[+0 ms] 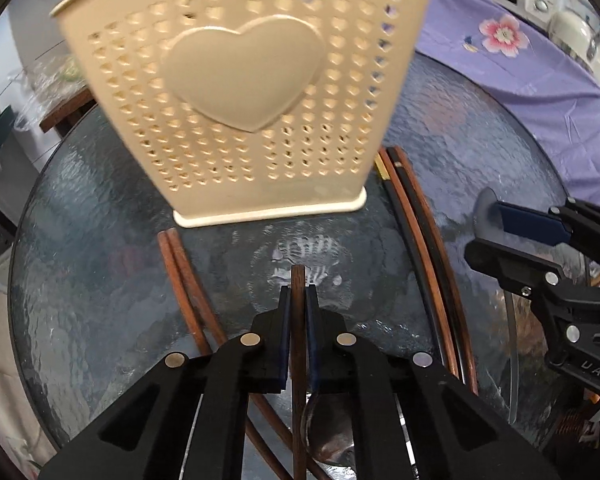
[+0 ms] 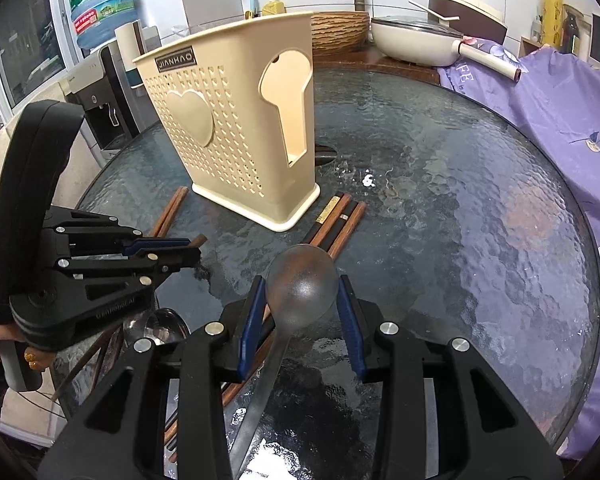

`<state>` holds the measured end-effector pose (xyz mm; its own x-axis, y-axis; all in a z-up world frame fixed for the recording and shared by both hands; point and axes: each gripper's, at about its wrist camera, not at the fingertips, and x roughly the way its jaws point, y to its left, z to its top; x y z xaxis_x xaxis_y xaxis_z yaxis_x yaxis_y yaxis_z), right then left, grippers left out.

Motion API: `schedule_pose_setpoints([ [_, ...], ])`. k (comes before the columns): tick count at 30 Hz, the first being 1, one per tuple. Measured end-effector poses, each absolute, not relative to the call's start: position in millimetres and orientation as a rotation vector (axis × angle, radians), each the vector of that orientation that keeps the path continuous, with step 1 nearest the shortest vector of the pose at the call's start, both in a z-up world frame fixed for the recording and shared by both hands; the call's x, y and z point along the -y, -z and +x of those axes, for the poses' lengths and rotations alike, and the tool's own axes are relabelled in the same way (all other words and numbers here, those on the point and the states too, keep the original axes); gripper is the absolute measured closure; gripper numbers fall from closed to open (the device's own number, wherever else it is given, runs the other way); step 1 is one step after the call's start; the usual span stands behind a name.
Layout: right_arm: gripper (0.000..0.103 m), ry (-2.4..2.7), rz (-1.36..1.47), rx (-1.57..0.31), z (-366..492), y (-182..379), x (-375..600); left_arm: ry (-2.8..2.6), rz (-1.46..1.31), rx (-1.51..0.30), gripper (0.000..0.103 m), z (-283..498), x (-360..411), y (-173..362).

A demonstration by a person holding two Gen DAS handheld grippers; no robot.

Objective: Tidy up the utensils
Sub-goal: 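Close the left tool on a wooden chopstick while the right tool grasps the metal spoon, then lift the chopstick with the left tool while the right tool carries the spoon toward the caddy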

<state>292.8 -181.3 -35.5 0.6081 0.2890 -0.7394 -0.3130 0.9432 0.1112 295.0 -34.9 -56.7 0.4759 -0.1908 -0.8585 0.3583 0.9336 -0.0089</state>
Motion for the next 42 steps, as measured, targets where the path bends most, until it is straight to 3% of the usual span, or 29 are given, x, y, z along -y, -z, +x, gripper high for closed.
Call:
schedule_pose_setpoints([
  [18, 0.066, -0.431, 0.012, -0.695, 282, -31, 194, 0.297, 0.027, -0.762, 0.096, 264, -20, -51],
  [42, 0.067, -0.516, -0.024, -0.599, 275, -110, 194, 0.286, 0.005, -0.556, 0.096, 229, -35, -137],
])
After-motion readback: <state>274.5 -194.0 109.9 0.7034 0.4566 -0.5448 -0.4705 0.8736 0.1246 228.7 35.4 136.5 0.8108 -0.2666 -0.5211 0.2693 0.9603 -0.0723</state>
